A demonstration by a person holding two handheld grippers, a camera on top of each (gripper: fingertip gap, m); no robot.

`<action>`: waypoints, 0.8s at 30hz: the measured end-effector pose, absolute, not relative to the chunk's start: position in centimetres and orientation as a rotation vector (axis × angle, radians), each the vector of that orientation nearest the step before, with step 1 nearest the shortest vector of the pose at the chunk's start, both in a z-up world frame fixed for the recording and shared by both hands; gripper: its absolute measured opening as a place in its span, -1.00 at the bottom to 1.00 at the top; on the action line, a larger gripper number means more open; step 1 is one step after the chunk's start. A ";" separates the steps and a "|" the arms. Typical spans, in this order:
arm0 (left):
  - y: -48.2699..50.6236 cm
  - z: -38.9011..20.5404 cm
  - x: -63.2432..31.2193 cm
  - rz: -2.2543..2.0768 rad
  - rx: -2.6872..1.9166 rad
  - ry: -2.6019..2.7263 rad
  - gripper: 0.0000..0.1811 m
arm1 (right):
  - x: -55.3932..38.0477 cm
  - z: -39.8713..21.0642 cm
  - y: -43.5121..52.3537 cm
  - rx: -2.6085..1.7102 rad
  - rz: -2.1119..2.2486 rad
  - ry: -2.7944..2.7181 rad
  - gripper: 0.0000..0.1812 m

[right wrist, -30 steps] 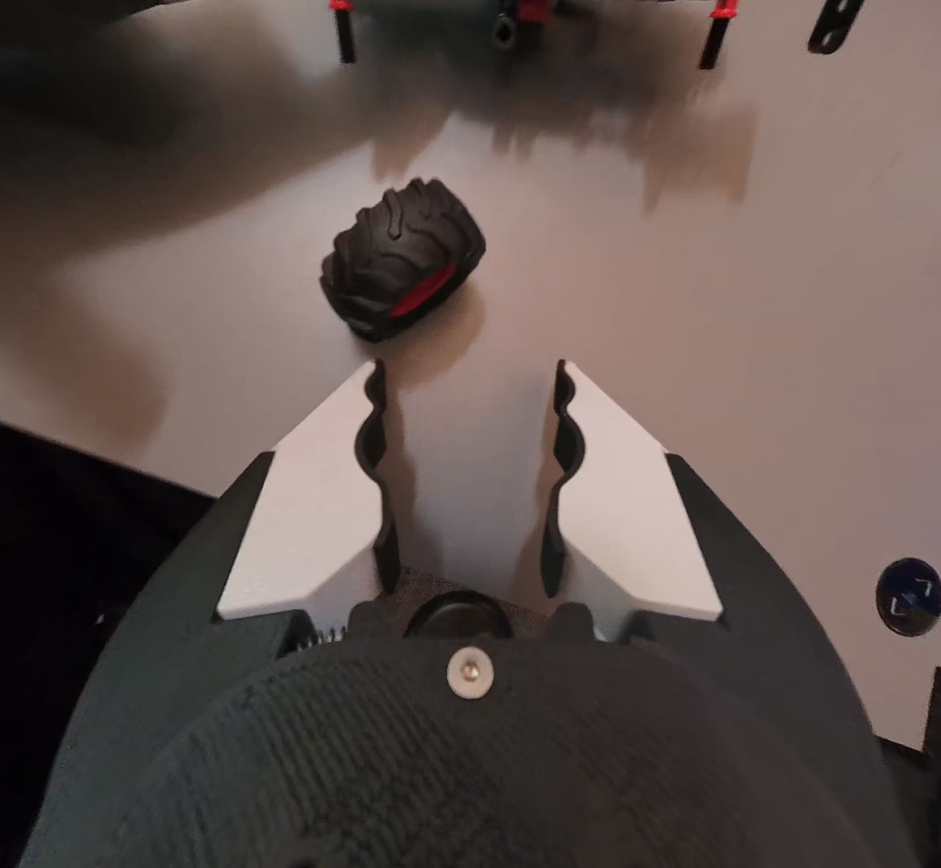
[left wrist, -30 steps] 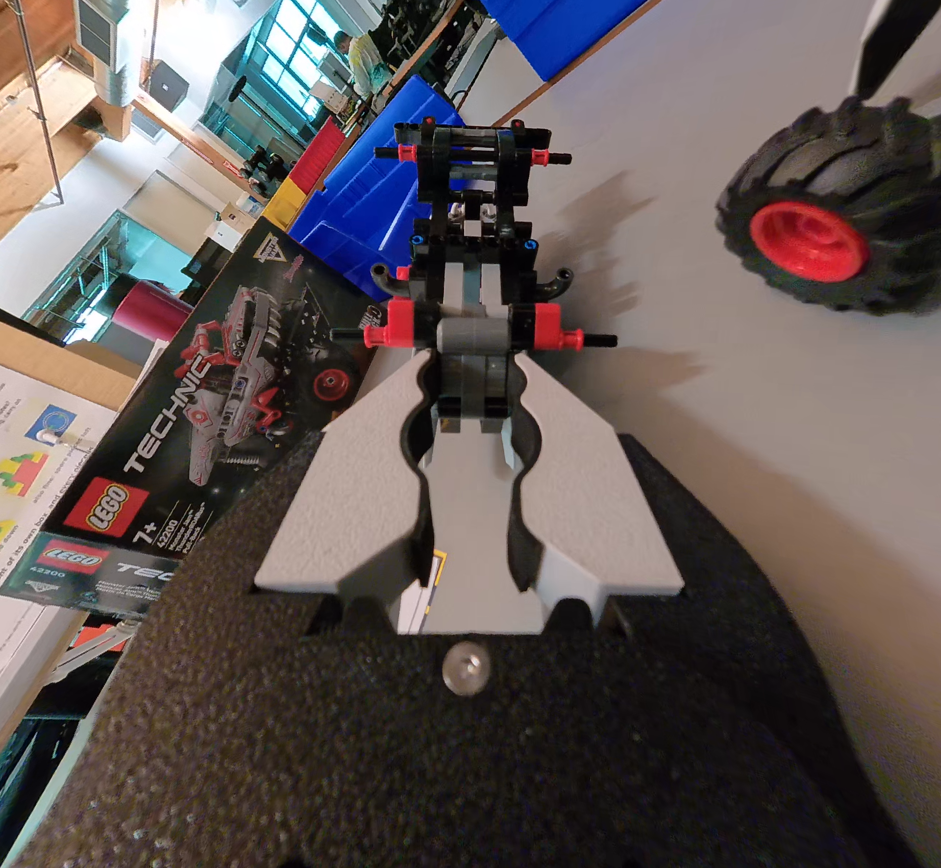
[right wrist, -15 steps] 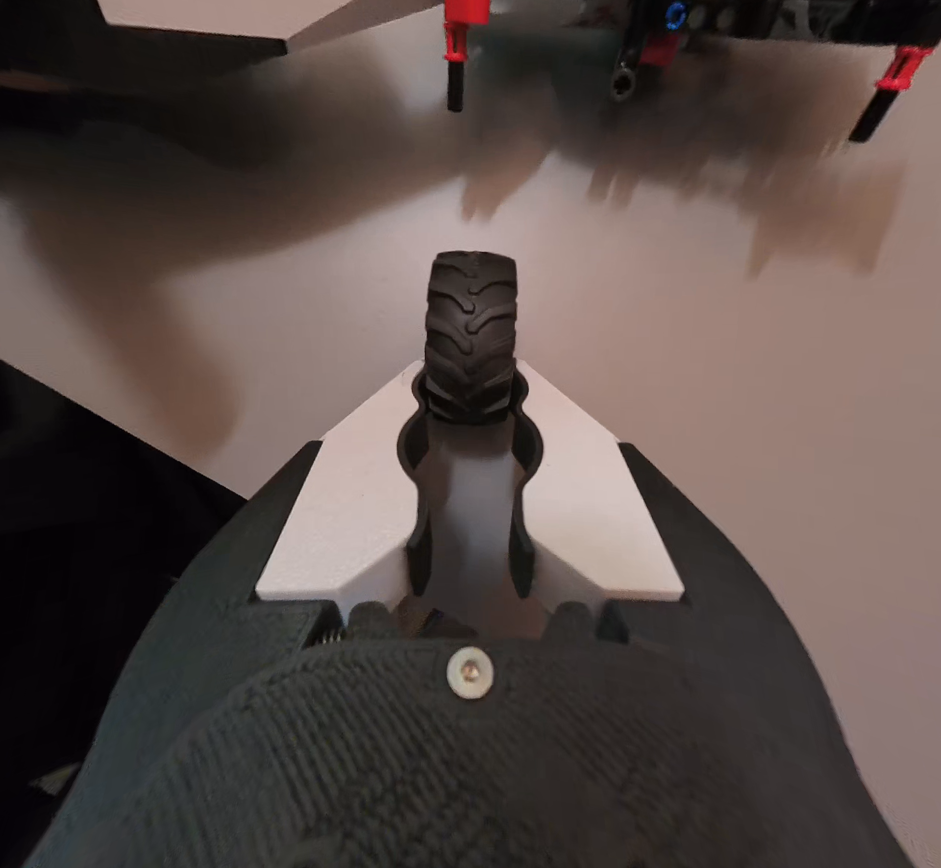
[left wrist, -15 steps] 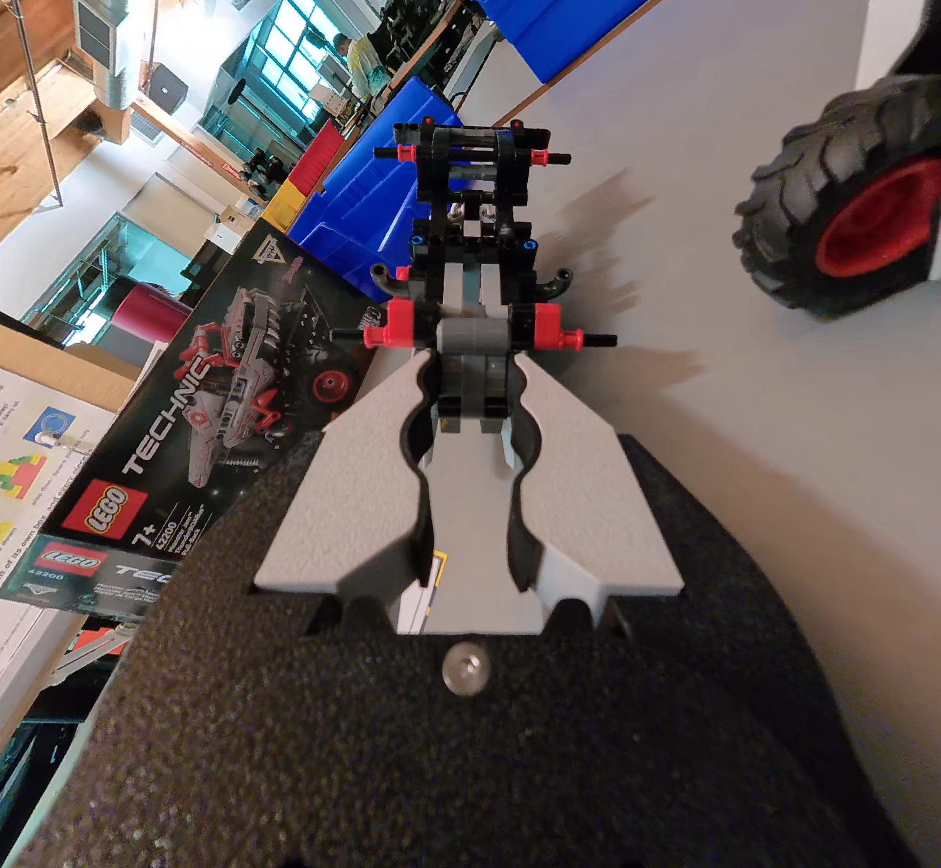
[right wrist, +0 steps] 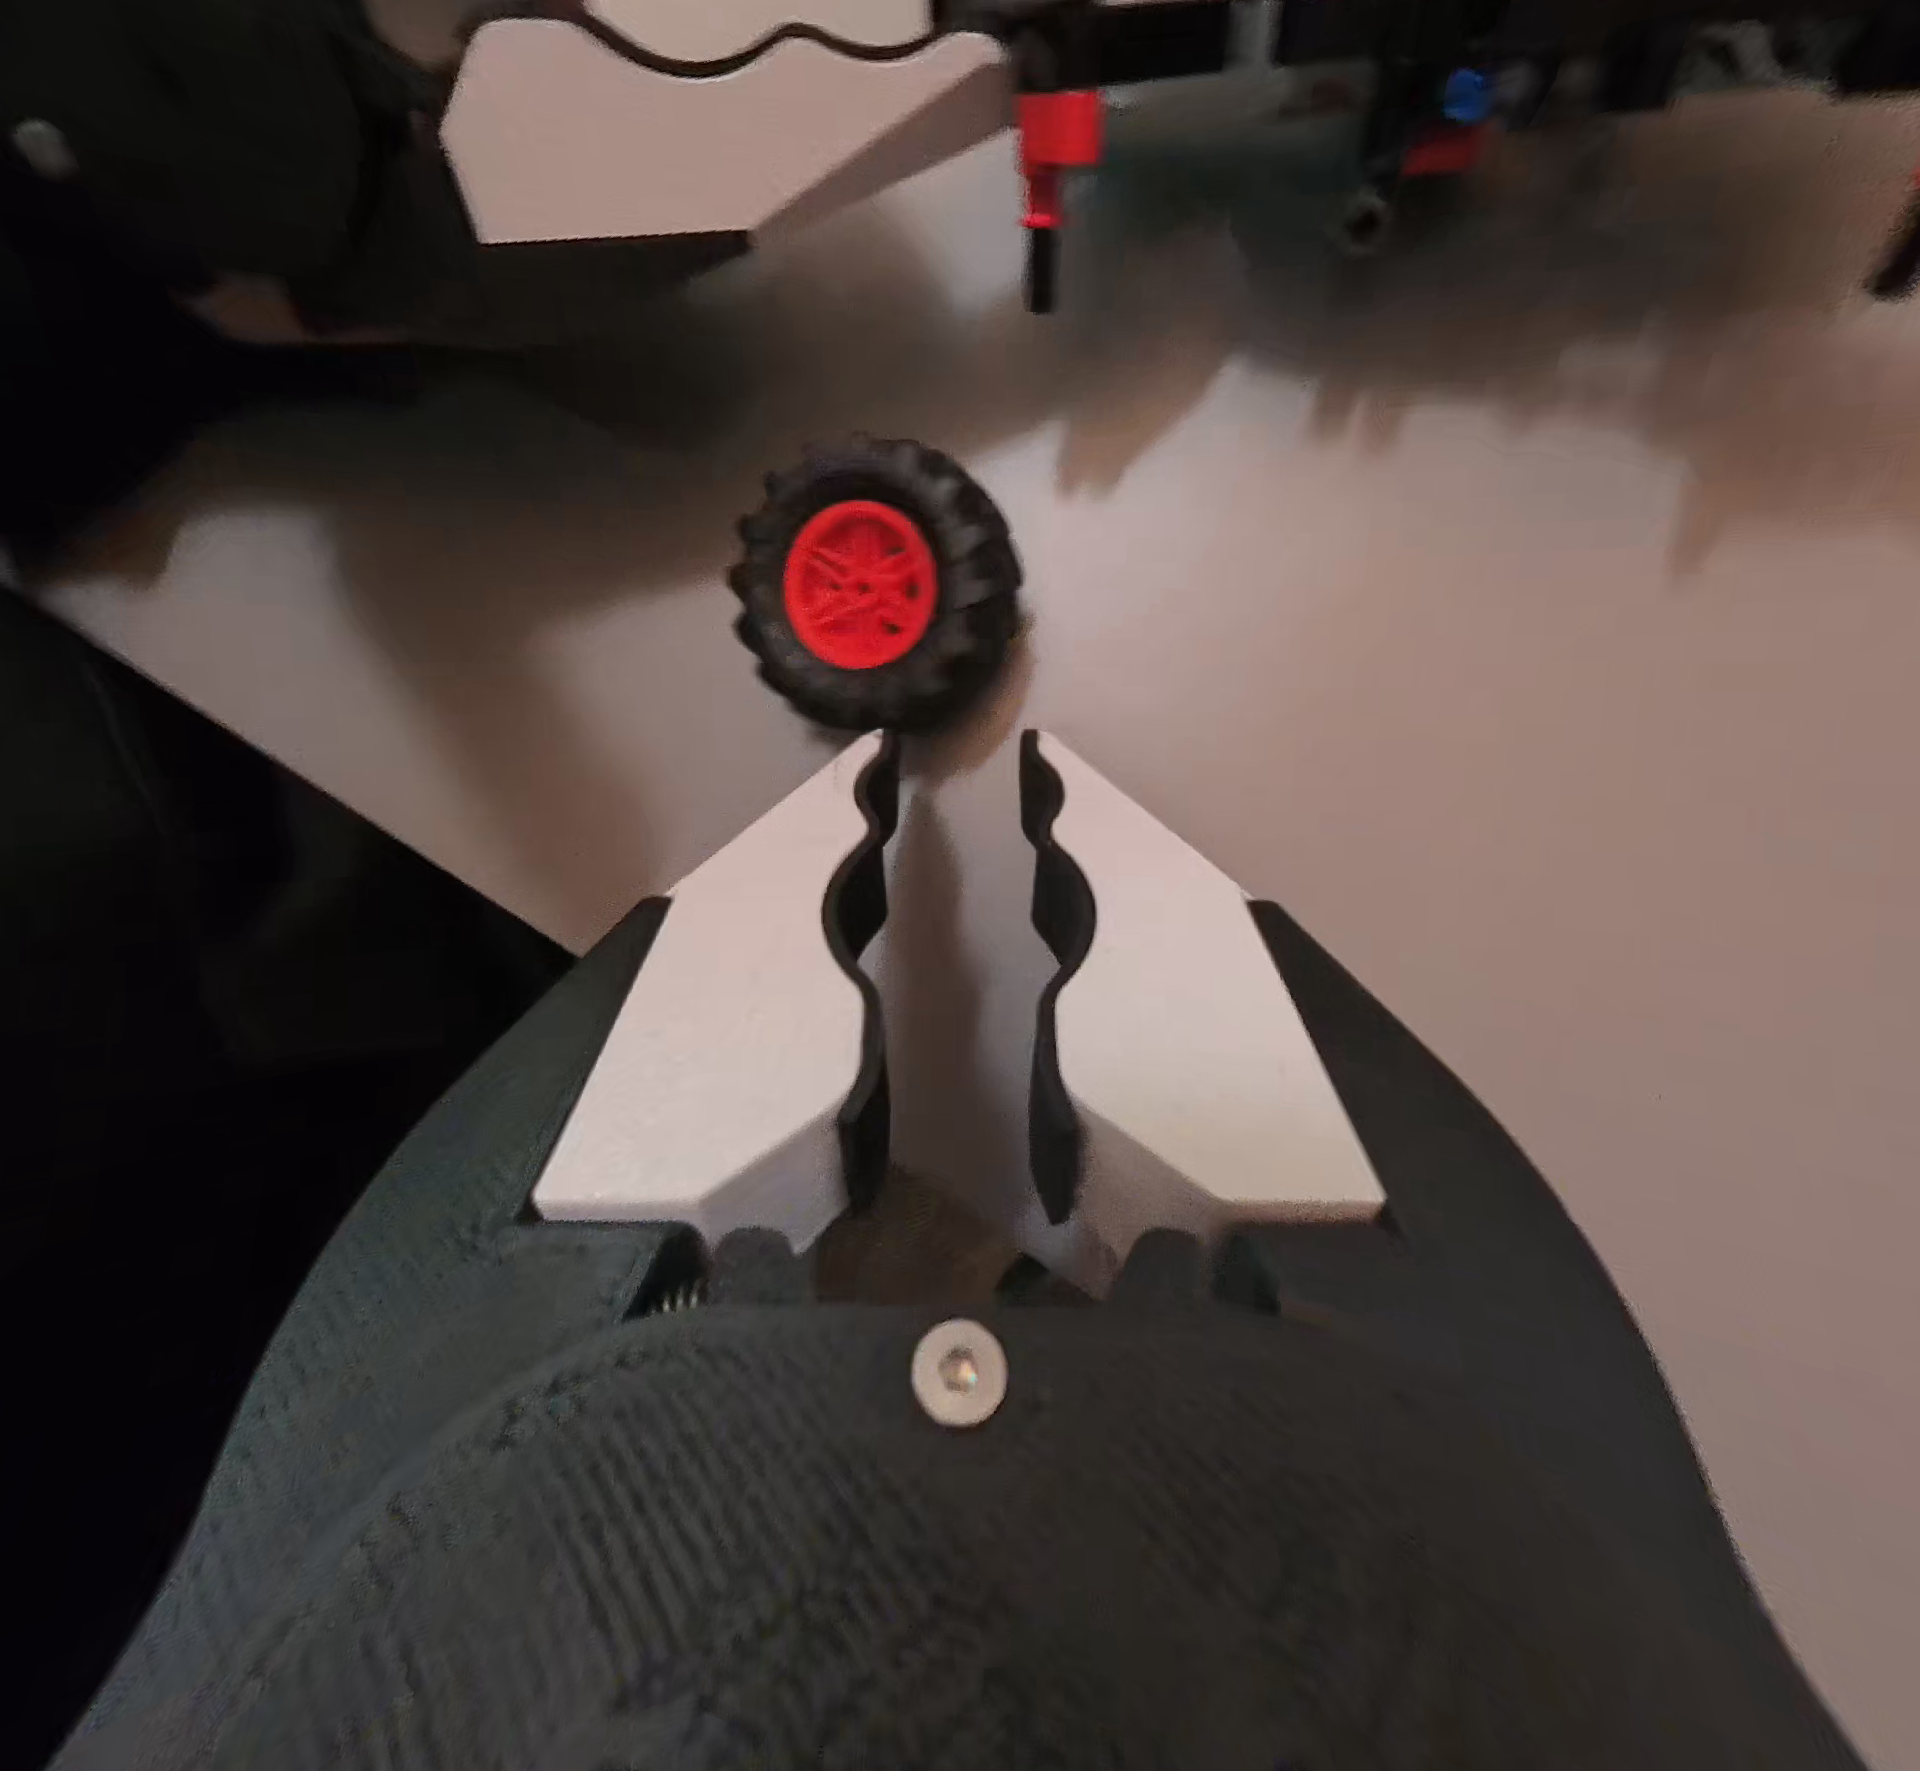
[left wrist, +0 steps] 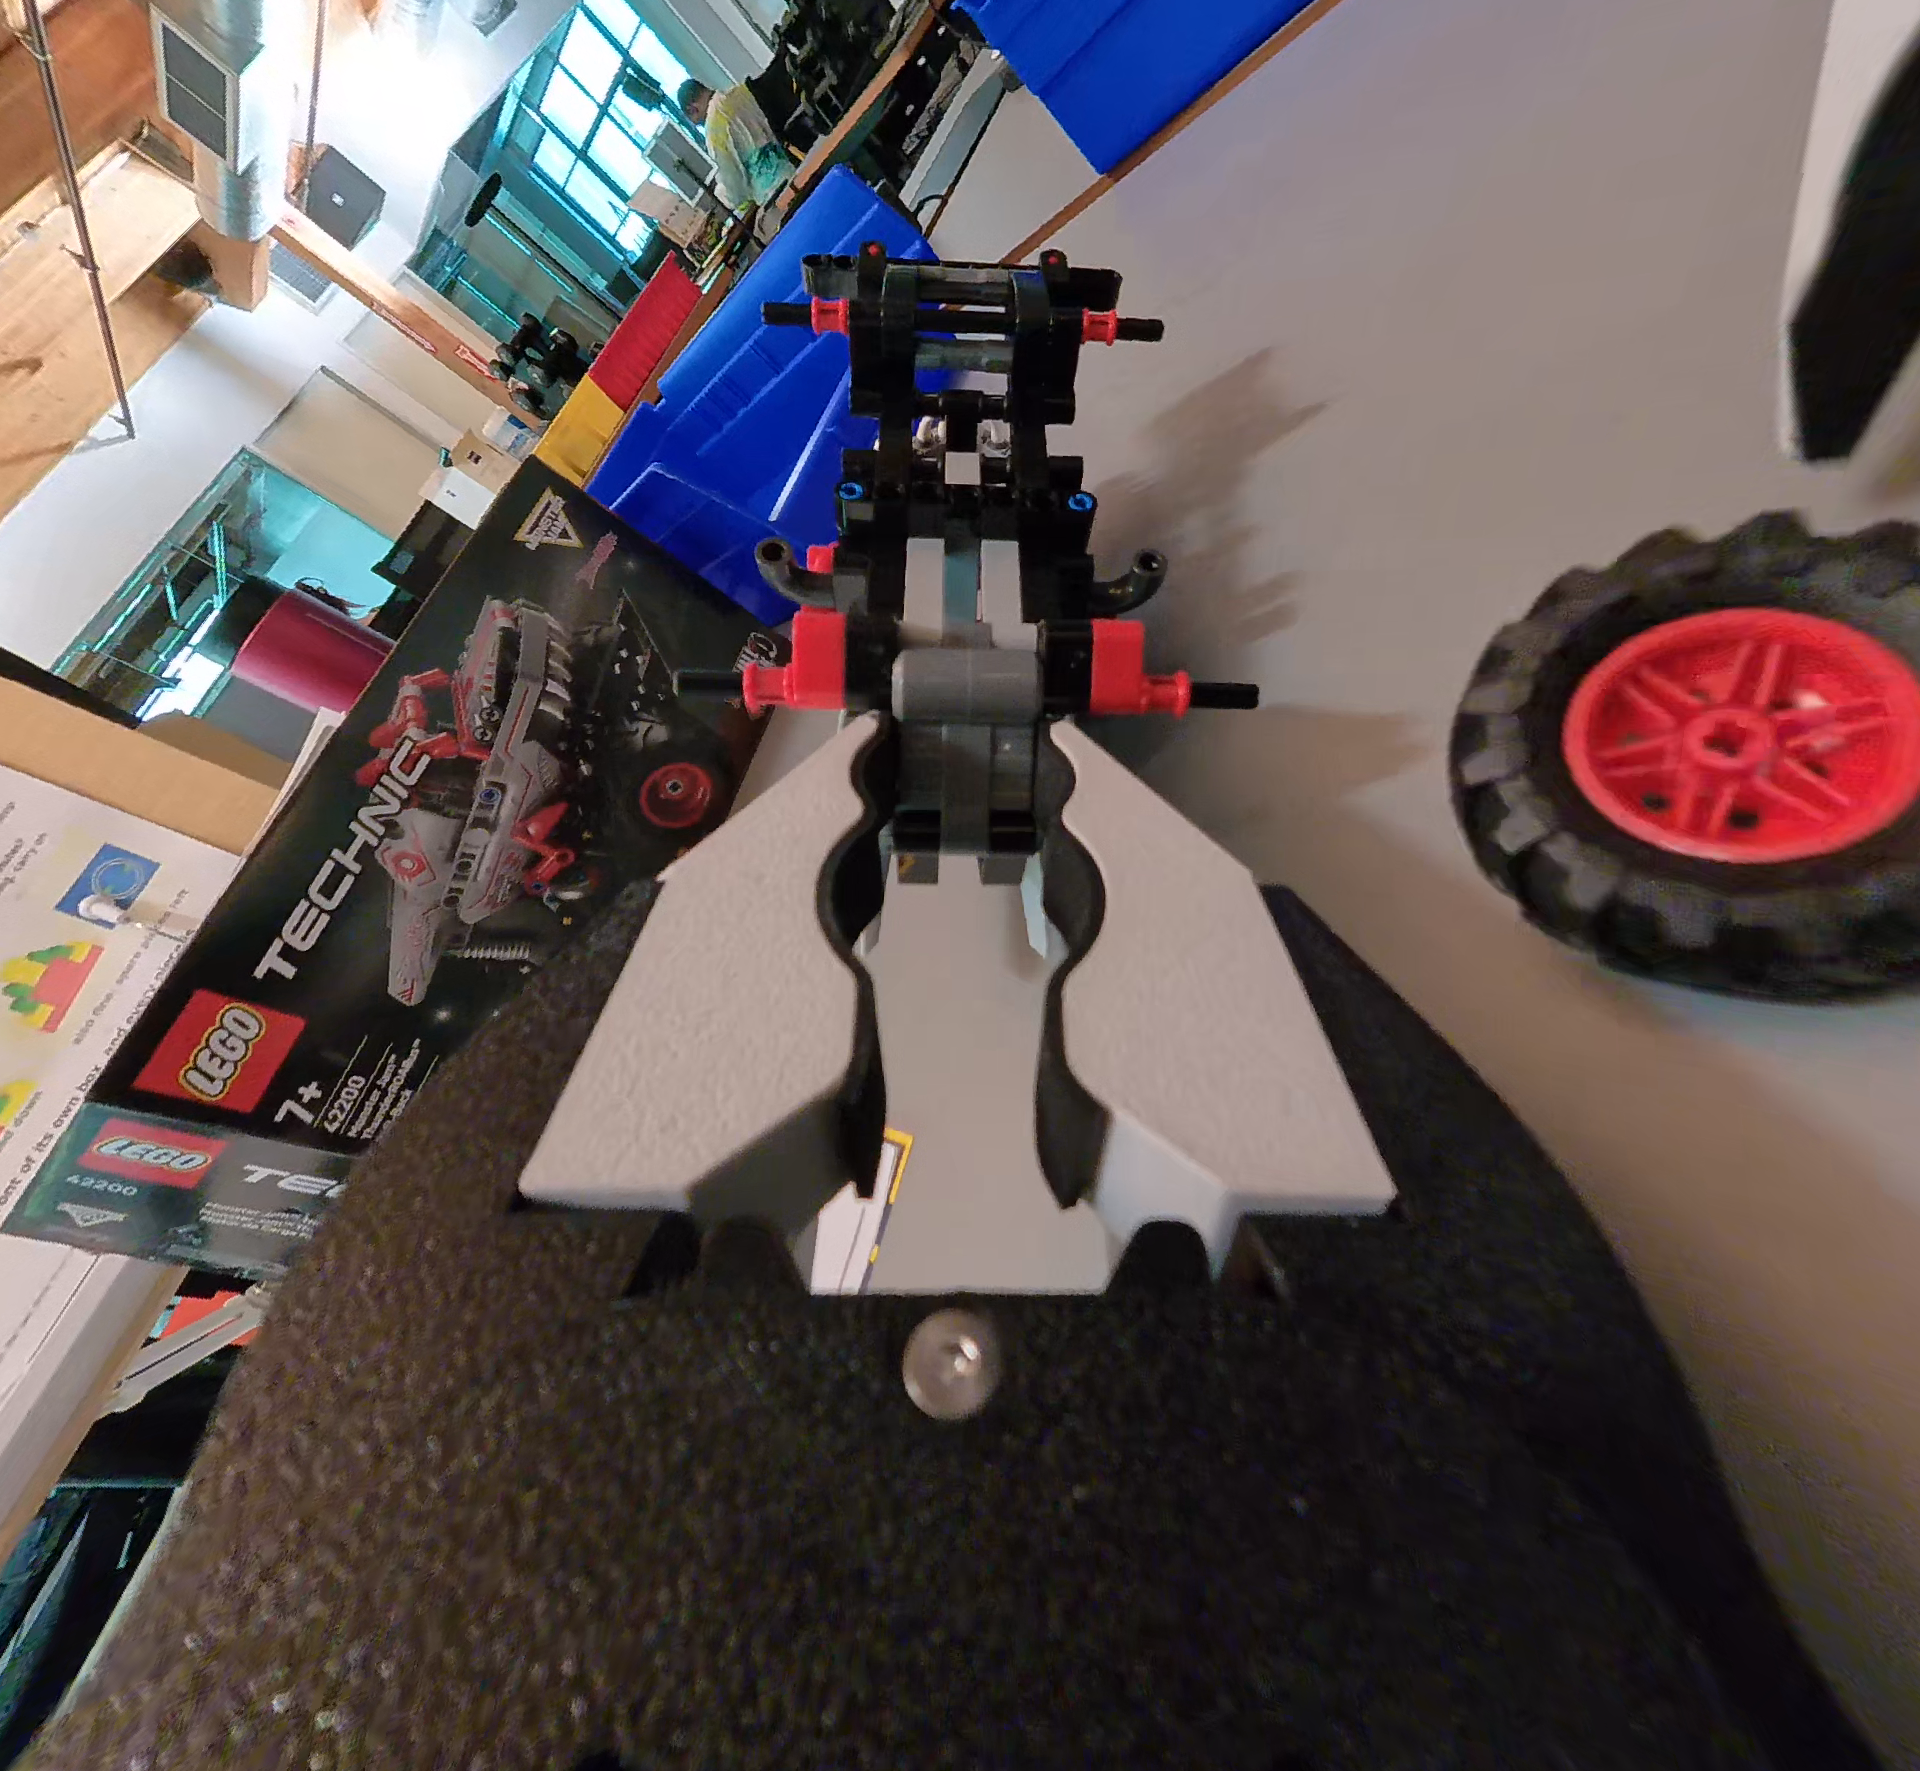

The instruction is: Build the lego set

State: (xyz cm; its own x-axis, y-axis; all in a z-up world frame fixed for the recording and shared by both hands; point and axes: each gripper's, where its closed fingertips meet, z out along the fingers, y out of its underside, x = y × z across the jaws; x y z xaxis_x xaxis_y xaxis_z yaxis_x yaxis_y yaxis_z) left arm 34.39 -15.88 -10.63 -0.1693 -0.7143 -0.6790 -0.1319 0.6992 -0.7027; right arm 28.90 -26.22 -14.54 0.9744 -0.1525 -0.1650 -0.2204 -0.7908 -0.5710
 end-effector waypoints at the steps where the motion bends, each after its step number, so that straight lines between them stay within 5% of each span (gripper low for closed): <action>1: -15.9 -10.6 34.4 -0.594 -0.687 1.690 -0.74 | 28.5 -14.6 -26.1 -2.511 0.152 0.209 -0.73; 7: -15.8 -10.7 34.4 -0.601 -0.692 1.689 -0.74 | 29.7 -13.5 -25.5 -2.646 -0.193 -0.213 -0.04; 12: -15.9 -10.7 34.4 -0.605 -0.695 1.688 -0.74 | 28.1 -14.7 -21.7 -2.575 -0.033 -0.225 -0.08; 17: -15.9 -10.7 34.4 -0.604 -0.694 1.689 -0.74 | 28.1 -16.1 -20.9 -2.619 -0.063 -0.195 -0.34; 24: -15.9 -10.7 34.4 -0.611 -0.699 1.689 -0.74 | 27.8 -16.2 -21.3 -2.652 -0.095 -0.200 -0.25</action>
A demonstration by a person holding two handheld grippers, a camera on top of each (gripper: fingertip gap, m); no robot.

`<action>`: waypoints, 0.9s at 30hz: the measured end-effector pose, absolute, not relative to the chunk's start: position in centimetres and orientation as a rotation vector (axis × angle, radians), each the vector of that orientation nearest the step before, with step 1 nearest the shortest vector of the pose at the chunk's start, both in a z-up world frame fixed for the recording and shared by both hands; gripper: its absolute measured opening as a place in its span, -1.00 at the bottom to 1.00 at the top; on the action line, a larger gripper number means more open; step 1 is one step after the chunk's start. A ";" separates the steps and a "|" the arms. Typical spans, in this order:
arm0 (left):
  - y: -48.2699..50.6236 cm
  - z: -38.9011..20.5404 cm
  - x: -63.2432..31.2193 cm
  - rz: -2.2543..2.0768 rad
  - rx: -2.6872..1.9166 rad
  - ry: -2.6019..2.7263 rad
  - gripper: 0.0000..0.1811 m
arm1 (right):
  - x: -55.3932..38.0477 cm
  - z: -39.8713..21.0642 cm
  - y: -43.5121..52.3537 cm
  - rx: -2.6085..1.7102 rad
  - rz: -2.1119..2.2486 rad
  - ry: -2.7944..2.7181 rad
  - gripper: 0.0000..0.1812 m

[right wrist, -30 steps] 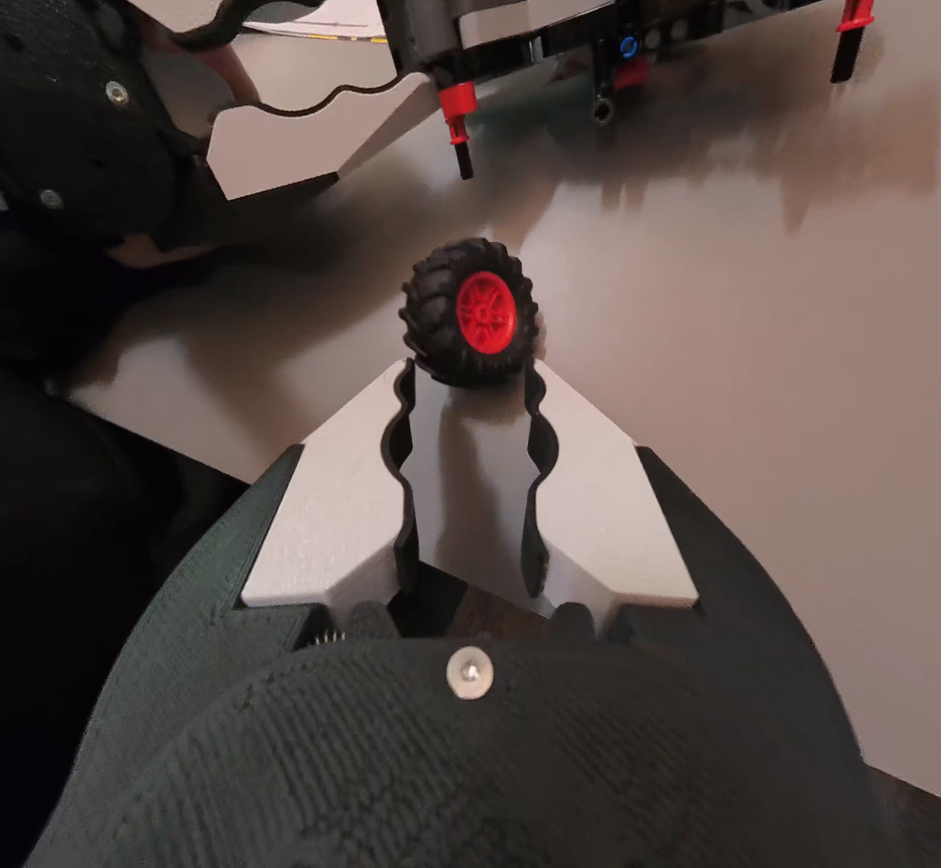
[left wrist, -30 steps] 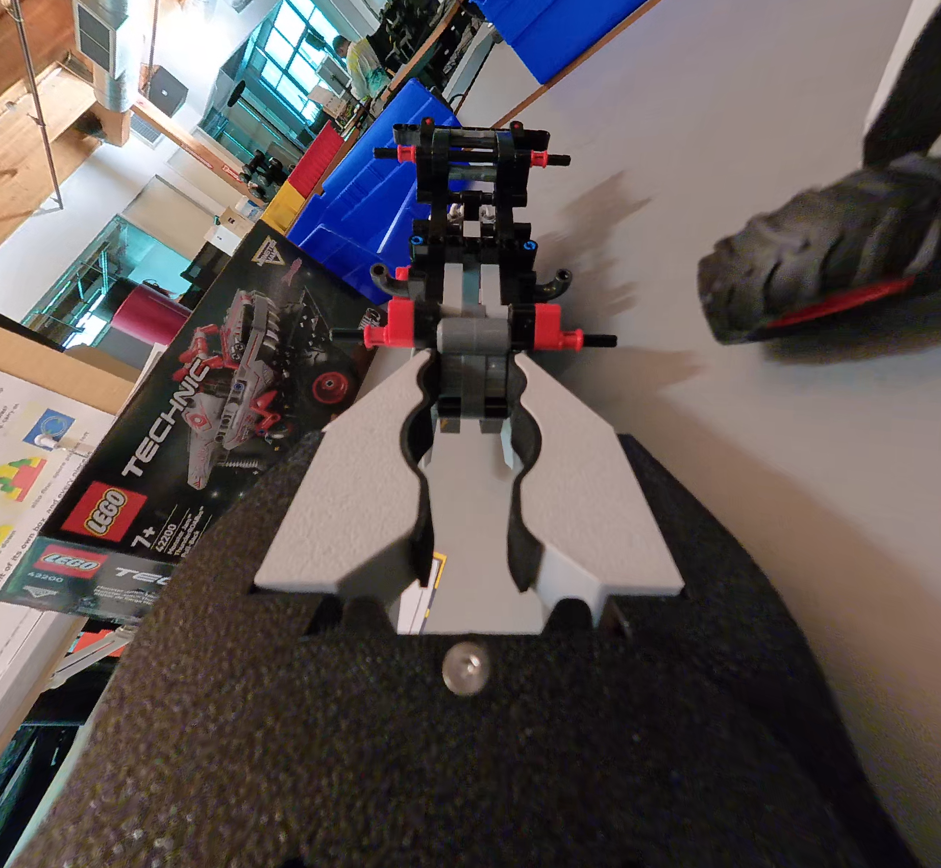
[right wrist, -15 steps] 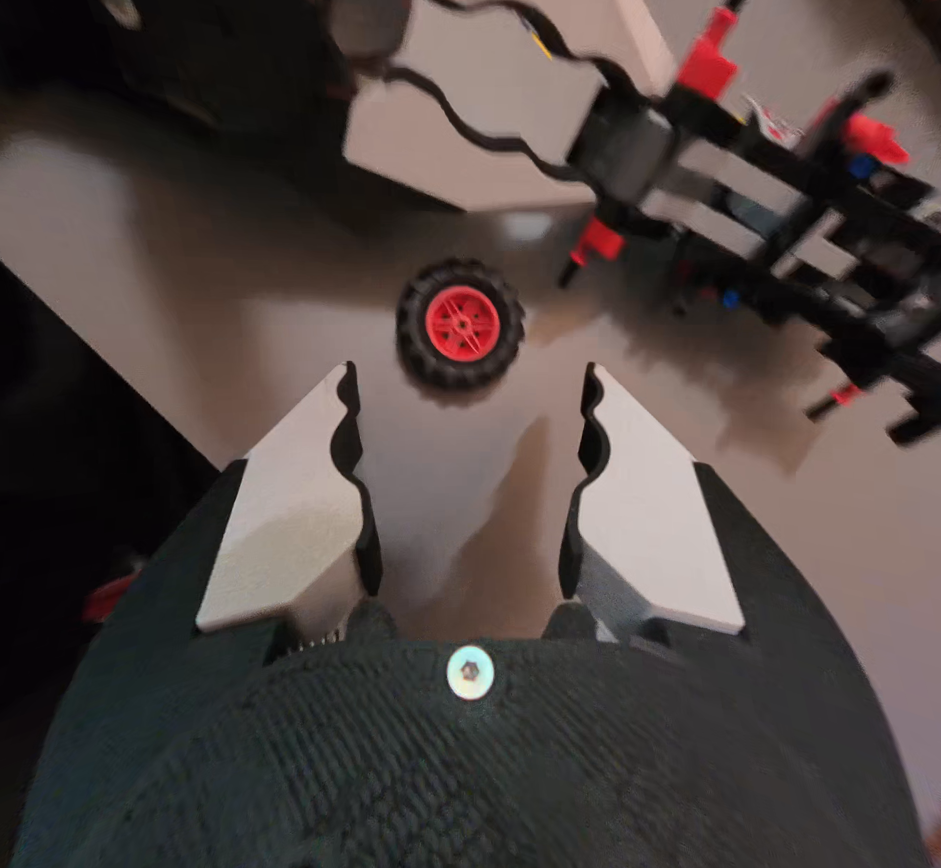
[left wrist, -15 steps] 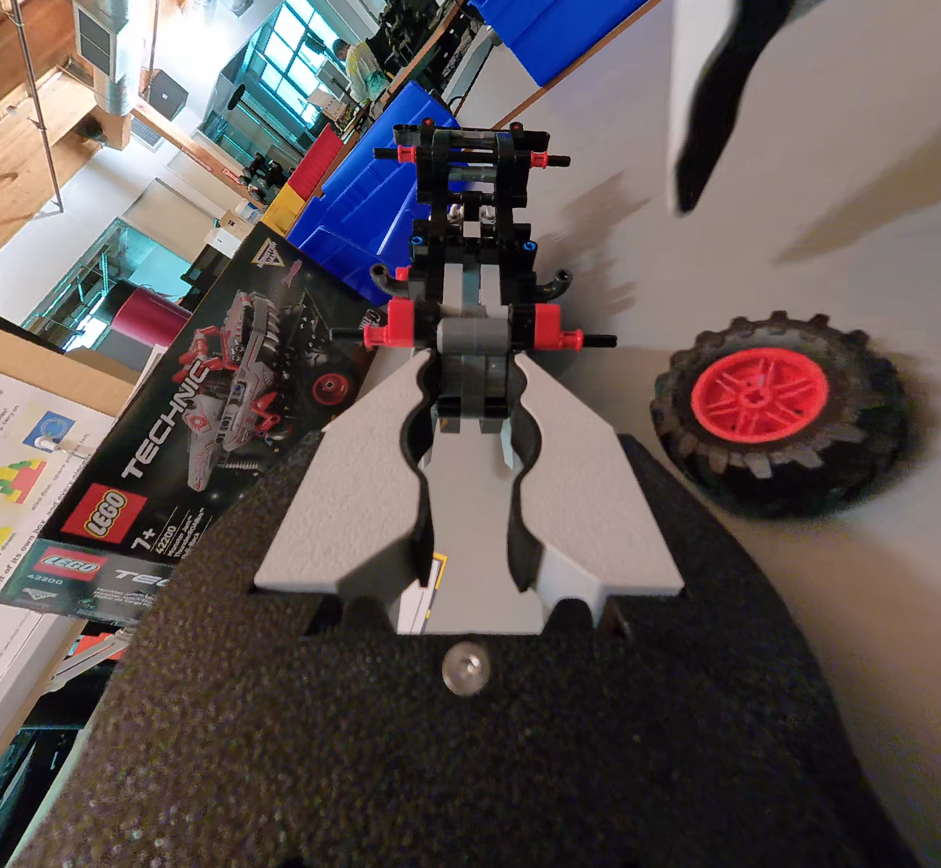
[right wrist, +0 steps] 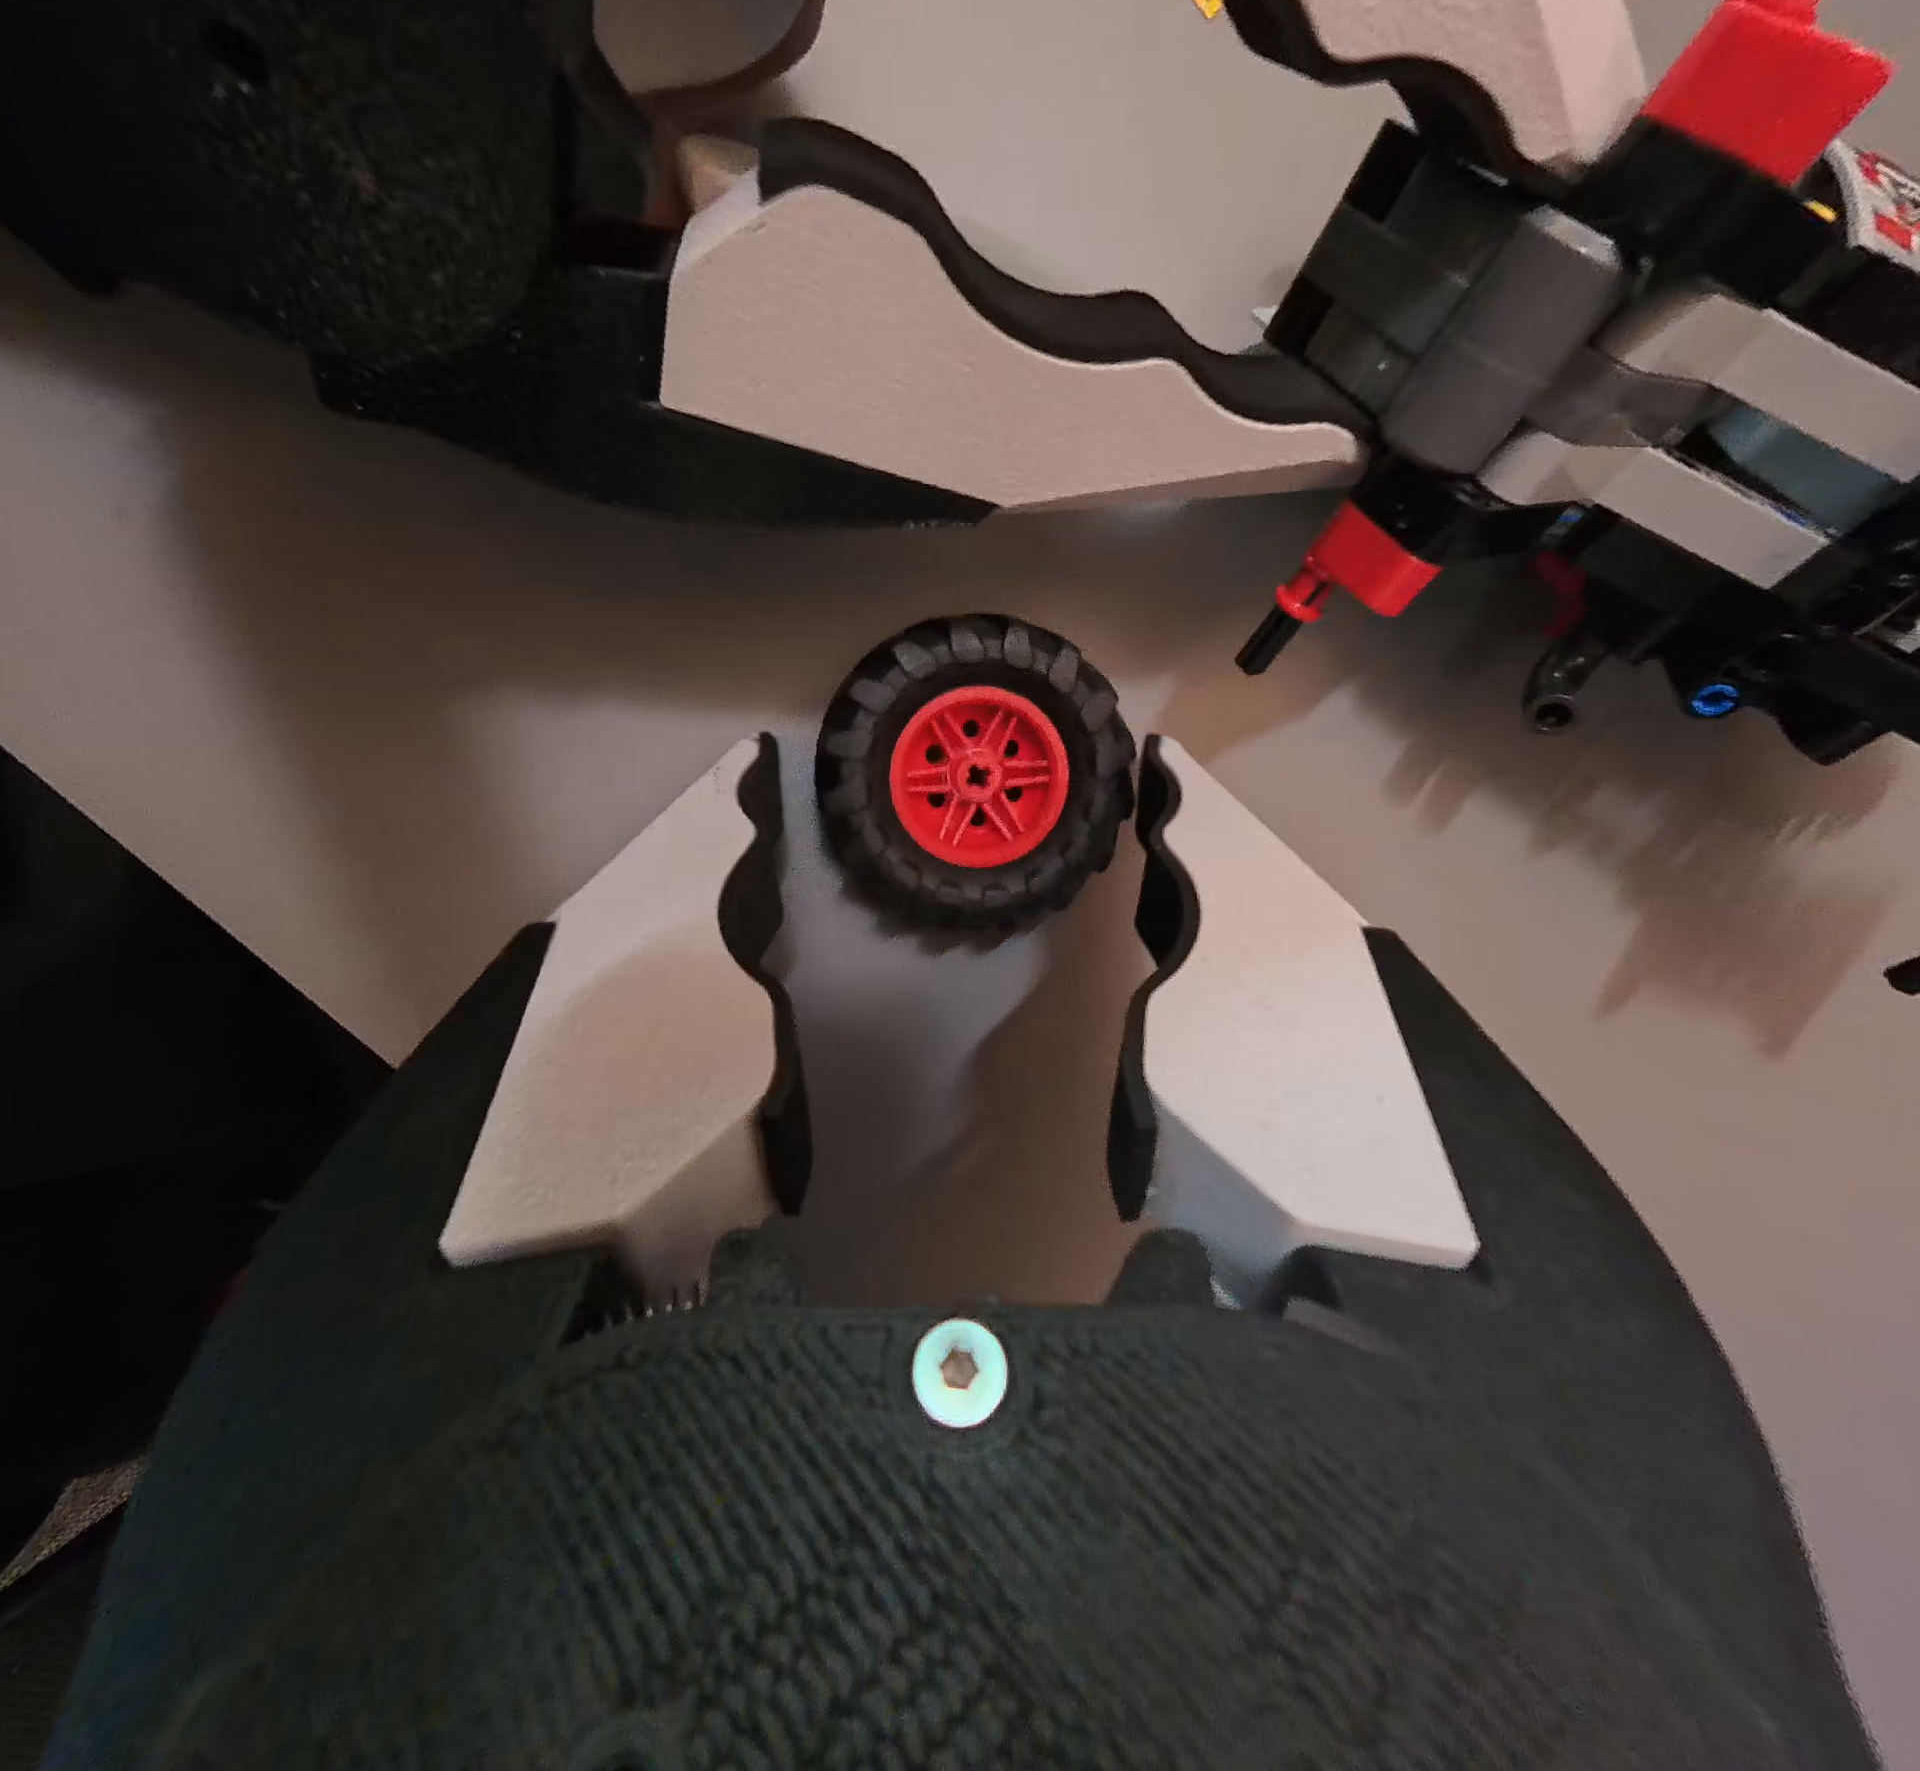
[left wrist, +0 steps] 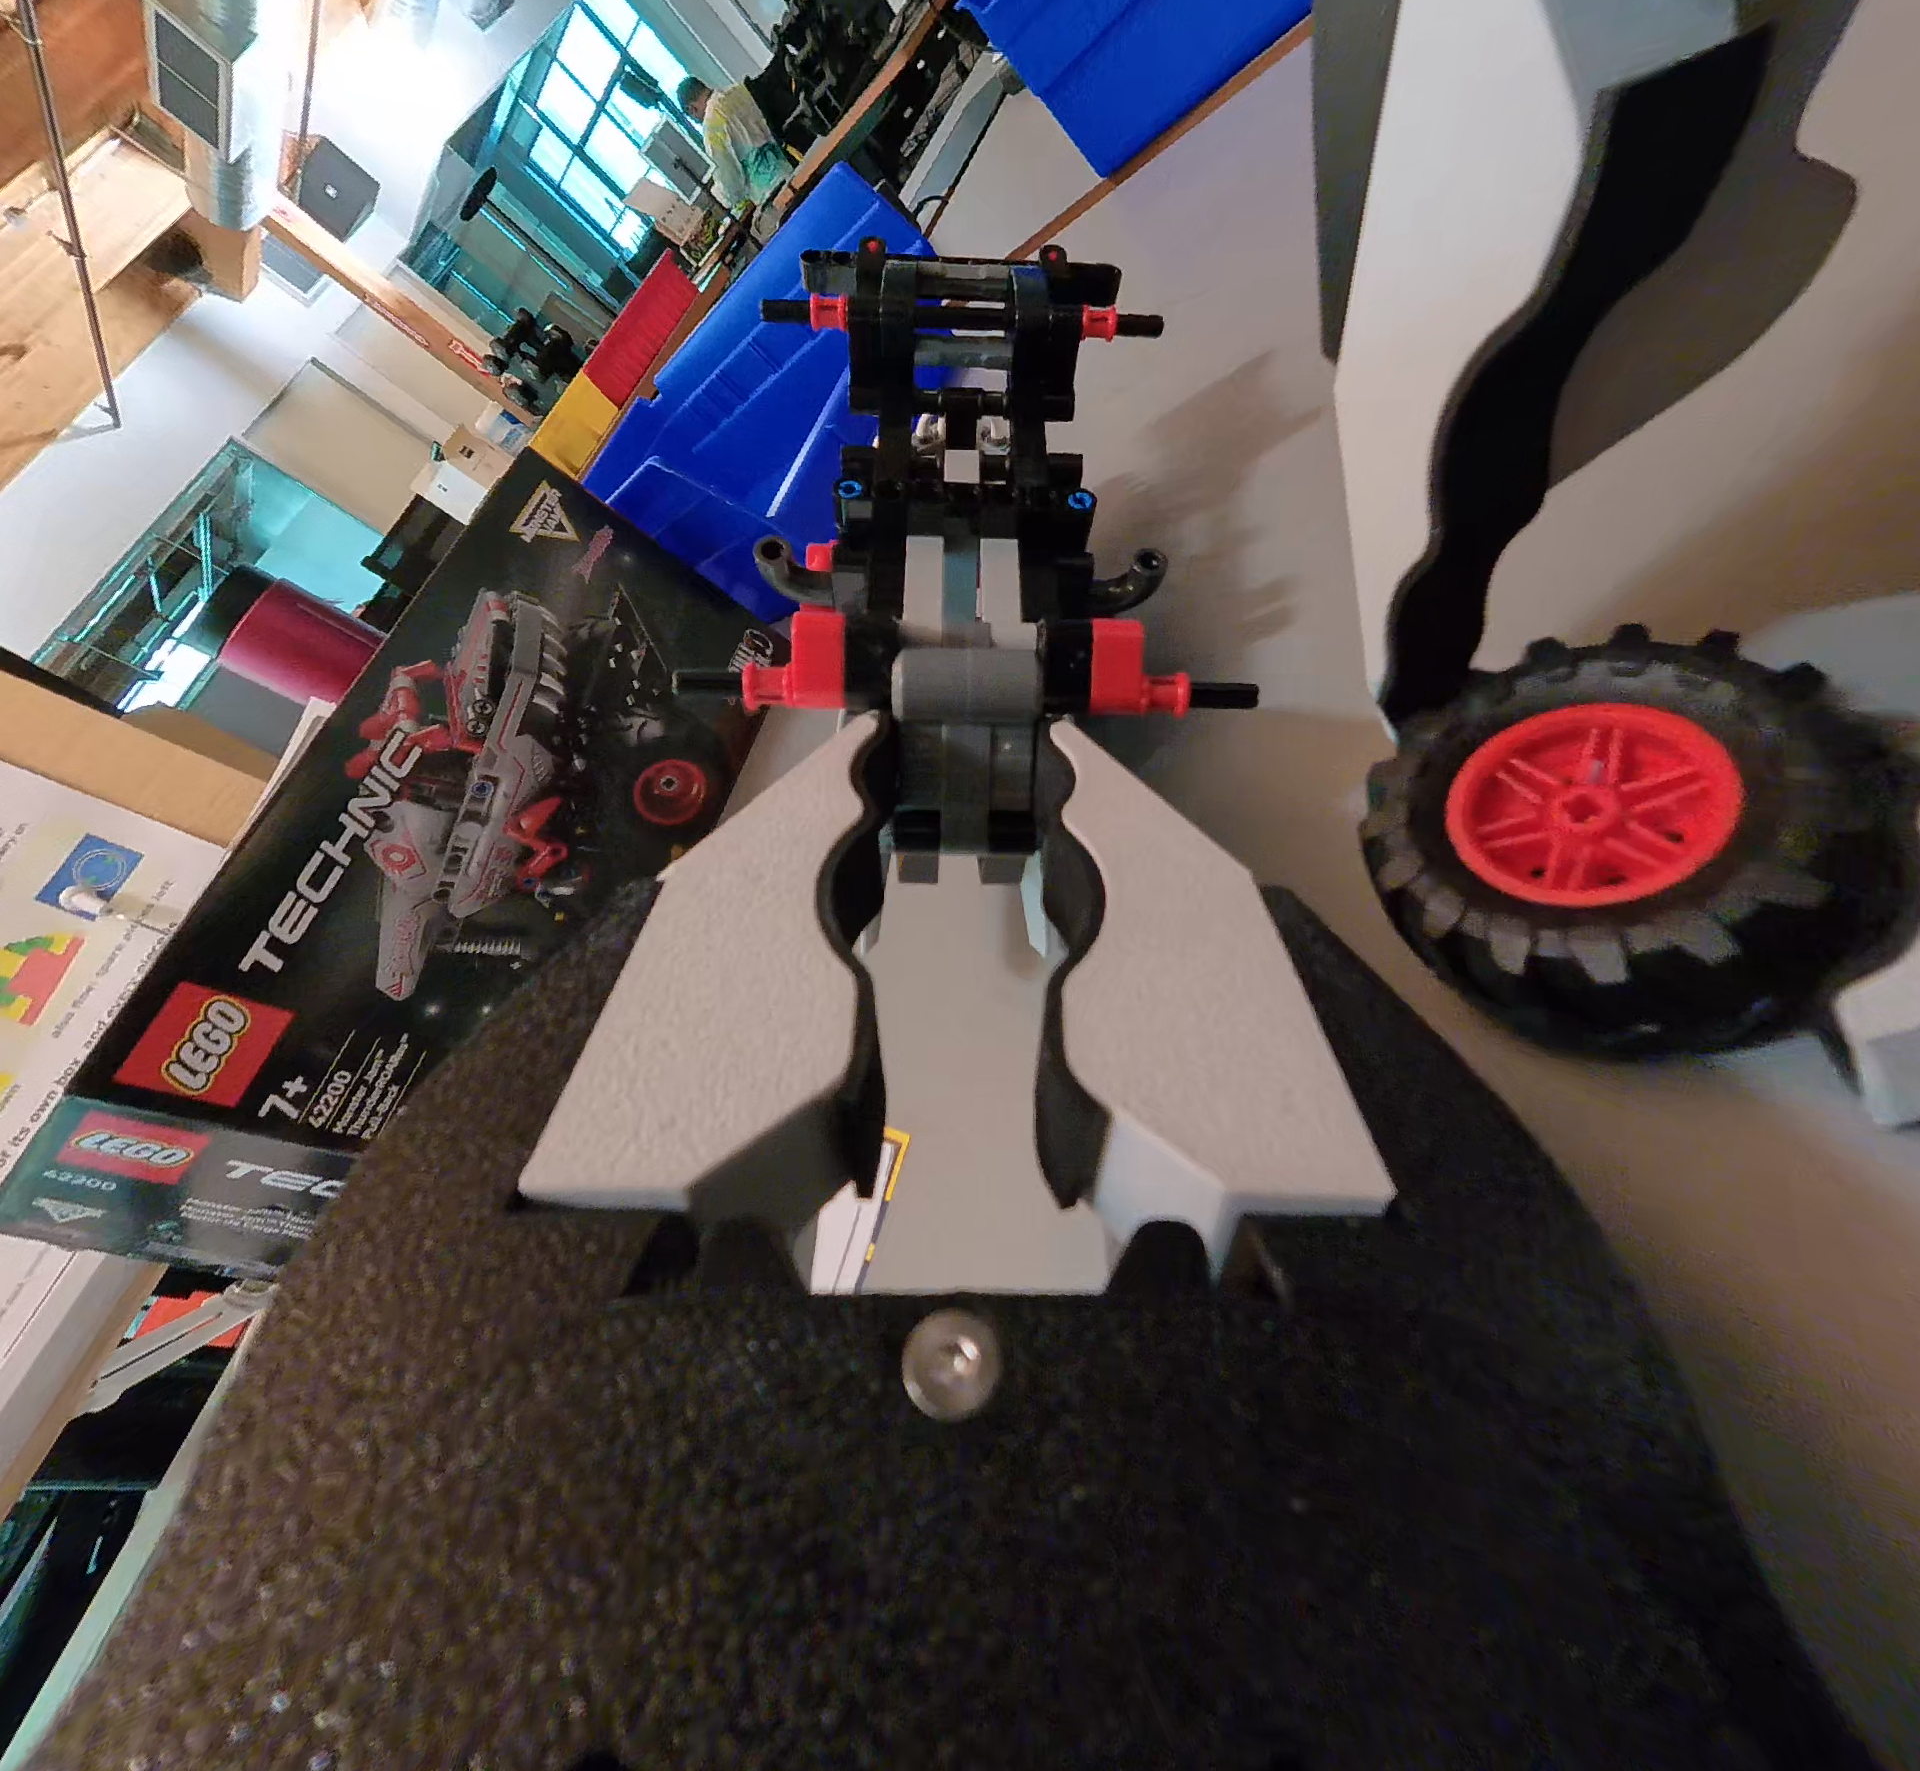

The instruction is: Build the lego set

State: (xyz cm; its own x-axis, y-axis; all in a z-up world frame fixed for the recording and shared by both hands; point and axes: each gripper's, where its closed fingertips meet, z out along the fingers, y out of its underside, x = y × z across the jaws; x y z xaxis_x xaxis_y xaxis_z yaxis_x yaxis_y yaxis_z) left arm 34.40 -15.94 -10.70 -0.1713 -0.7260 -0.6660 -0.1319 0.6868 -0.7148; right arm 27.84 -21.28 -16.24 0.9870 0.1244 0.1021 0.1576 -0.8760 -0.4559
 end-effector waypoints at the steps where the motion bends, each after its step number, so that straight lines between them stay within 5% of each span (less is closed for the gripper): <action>1: -16.0 -10.7 34.4 -0.611 -0.700 1.689 -0.74 | 27.8 -16.3 -21.1 -2.644 -0.083 -0.194 -0.24; 7: -15.9 -10.7 34.4 -0.615 -0.703 1.690 -0.74 | 28.4 -16.5 -22.0 -2.640 -0.055 -0.026 -0.11; 16: -16.0 -10.7 34.4 -0.612 -0.698 1.691 -0.74 | 28.1 -16.4 -21.7 -2.421 -0.079 0.185 -0.34; 27: -15.9 -10.6 34.3 -0.598 -0.689 1.692 -0.74 | 28.9 -16.2 -22.2 -2.526 -0.128 0.116 -0.34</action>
